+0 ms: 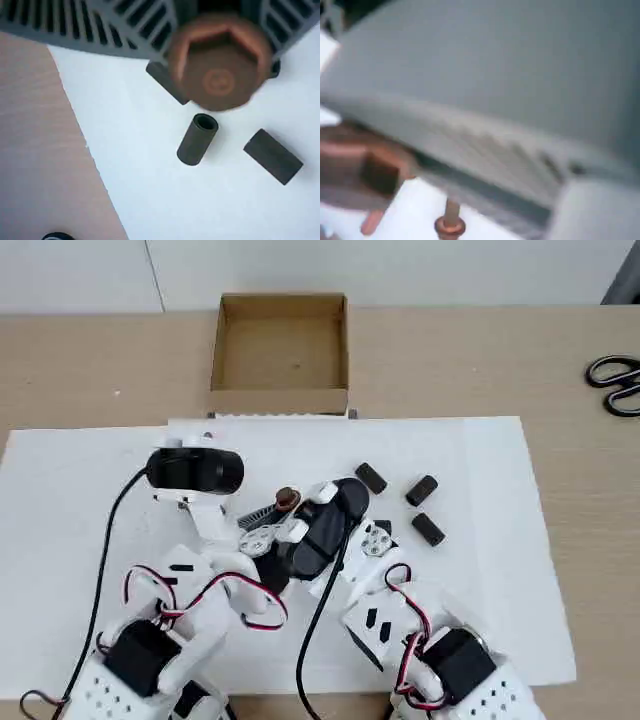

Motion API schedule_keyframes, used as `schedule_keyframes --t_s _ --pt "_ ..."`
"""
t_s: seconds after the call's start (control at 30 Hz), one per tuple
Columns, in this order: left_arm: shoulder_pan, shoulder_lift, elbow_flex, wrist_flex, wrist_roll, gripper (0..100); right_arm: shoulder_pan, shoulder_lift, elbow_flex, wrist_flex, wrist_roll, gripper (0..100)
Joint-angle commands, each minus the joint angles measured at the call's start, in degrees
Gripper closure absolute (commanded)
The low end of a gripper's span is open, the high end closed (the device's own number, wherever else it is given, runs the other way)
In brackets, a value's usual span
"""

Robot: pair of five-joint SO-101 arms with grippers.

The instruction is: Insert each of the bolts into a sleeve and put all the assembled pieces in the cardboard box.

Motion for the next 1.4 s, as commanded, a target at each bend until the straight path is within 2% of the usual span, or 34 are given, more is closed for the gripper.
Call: schedule_keyframes --t_s 0.0,0.3,0.47,0.53,1.03,1.17,1.37 --pt "2.7 0.4 0.1 3.5 -2.5 99 0.1 -0.9 -1.1 -4.6 1.9 99.5" --pt "2.1 0.4 0.1 3.3 -2.9 98 0.2 -0.6 -0.7 -4.5 2.0 99.5" --pt "0.4 0.4 -0.1 3.6 -2.9 75 0.2 -0.5 -0.1 -4.5 1.9 99.5" --pt "0.4 0.4 -0.2 3.7 -2.9 70 0.2 -0.7 0.6 -4.5 1.9 99.5" --pt "0.1 0.4 -2.7 3.7 -6.6 70 0.2 -0.5 1.2 -4.5 1.8 99.5" --pt "-3.0 0.4 -5.7 3.7 -7.7 70 0.2 -0.9 2.5 -4.4 1.8 99.5" --pt "-9.7 0.1 -6.3 3.3 -14.0 85 0.2 -0.9 3.6 -4.5 1.7 99.5"
